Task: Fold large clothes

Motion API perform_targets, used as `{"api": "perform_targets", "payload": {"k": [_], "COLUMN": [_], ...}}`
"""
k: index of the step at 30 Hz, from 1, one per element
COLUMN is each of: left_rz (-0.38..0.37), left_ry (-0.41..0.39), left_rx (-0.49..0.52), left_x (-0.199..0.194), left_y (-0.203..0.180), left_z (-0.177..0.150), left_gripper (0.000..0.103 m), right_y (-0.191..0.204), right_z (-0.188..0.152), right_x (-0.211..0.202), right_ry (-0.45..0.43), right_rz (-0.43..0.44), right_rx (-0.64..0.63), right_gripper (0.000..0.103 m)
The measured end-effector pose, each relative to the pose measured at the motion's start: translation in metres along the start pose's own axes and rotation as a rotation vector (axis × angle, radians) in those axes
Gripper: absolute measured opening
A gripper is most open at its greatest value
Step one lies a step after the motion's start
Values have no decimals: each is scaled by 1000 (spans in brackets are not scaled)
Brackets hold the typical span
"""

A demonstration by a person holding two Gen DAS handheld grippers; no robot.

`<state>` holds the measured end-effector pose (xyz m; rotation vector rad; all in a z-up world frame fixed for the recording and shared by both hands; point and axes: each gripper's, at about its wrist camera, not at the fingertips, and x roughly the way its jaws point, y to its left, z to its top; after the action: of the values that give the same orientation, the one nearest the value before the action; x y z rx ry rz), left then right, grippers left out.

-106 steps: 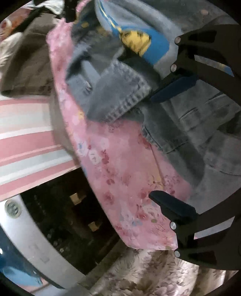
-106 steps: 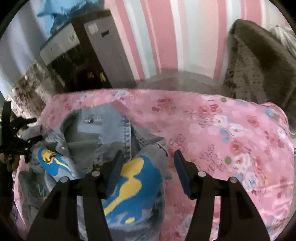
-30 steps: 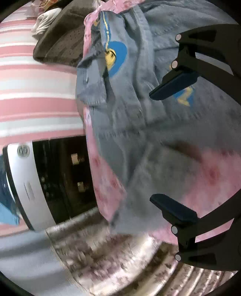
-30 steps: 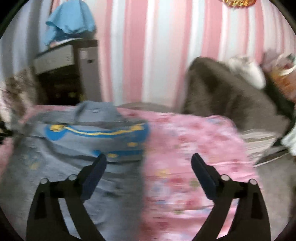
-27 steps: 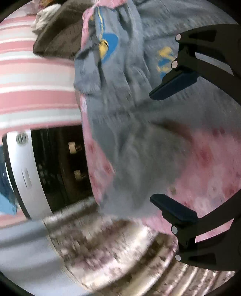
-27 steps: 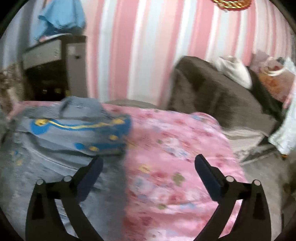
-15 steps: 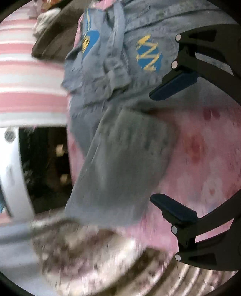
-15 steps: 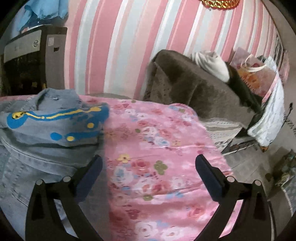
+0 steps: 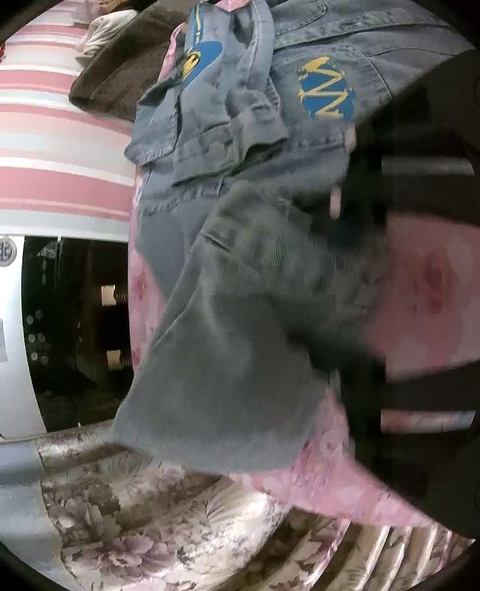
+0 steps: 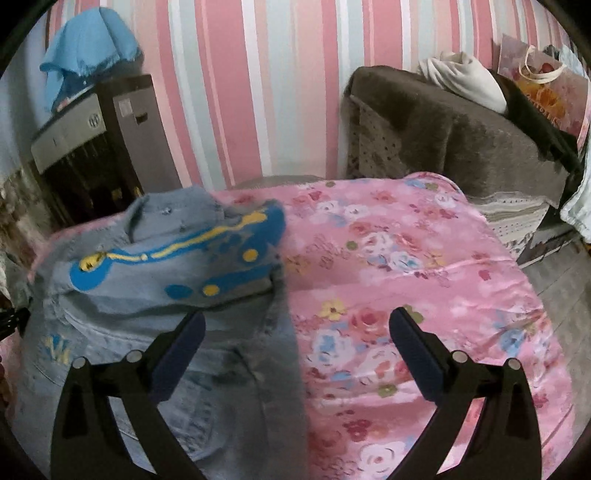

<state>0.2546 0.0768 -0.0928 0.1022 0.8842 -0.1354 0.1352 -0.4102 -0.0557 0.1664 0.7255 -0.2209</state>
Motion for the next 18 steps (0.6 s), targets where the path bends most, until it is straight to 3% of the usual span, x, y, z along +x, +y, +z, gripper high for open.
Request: {"api": "perform_targets", "payload": {"k": [1,3,10,14,18], "left_rz": [-8,-1,24,176,151], "left_ry": [-9,-27,-124,-216,-232], "left_rx": [-33,-77,-262,-332,-377], "left_x": [-3,-9,-55,-105,-124], "left_y": [10,26,115,185,235], "left_z": [4,12,42,68,77], "left_gripper": [11,8,8,7,9], "right_y": [1,2,9,8,5], "right_z": [1,4,9,15,23], "right_x": [0,0,6,8,7], "right_ry": [-2,-4,13,12,-5], "right_rz": [8,25,60,69,91], "right_rx": [6,15,14,24,46], "right_gripper": [100,100,100,100,100]}}
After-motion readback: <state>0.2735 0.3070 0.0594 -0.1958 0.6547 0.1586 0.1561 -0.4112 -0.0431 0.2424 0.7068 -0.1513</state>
